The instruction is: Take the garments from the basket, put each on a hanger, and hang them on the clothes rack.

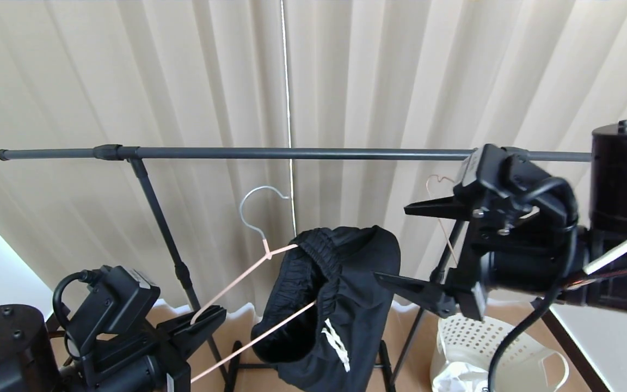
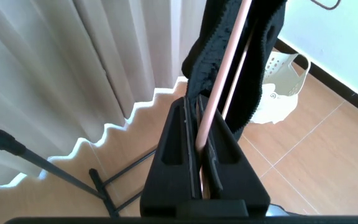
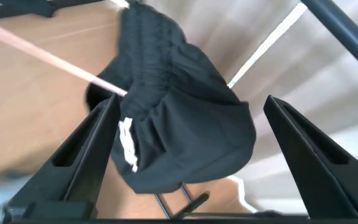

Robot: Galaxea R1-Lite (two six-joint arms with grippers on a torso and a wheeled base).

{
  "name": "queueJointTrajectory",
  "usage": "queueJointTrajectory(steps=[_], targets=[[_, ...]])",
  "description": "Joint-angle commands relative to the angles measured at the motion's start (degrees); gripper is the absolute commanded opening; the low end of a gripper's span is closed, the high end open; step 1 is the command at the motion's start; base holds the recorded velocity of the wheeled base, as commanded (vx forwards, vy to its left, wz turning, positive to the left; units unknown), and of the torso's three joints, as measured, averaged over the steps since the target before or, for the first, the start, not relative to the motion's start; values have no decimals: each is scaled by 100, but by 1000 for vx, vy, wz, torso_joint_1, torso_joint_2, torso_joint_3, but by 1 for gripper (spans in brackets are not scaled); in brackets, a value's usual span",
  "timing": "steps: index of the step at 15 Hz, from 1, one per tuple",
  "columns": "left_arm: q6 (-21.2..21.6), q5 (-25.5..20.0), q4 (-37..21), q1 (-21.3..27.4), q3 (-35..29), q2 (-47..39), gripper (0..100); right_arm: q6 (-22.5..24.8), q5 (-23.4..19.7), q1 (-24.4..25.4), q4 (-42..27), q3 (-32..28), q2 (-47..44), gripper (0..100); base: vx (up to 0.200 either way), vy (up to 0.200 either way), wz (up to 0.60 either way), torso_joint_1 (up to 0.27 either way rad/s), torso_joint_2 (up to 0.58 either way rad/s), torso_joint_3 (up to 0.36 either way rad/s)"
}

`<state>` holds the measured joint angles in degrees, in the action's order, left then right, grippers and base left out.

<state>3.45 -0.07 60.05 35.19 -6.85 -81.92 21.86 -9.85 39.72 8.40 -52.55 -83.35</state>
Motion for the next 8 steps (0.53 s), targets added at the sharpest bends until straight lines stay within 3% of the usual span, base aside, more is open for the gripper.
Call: queueJointTrajectory(steps=[1, 2, 3, 4, 5, 8], targets=[[94, -1, 51, 198, 123, 18, 0, 811, -1212, -939, -1156, -897, 266, 100, 0, 0, 0, 0, 0, 0], [130, -1, 77, 234, 149, 18, 0, 1136, -1537, -1098, -1578, -1196, 99, 100, 0, 0, 0, 0, 0, 0], [147, -1, 112, 321, 202, 27, 0, 1857, -1907, -1238, -2440, -1864, -261, 100, 0, 0, 0, 0, 0, 0], [156, -1, 103, 339, 211, 36, 0, 2033, -1951, -1265, -2659, -2040, -375, 100, 0, 0, 0, 0, 0, 0], [165, -1, 112, 365, 219, 36, 0, 2657, -2038, -1282, -3477, -2787, -938, 100, 0, 0, 0, 0, 0, 0], [165, -1, 103, 515, 237, 133, 0, 2912, -2012, -1159, -4136, -3666, -1817, 100, 0, 0, 0, 0, 0, 0]])
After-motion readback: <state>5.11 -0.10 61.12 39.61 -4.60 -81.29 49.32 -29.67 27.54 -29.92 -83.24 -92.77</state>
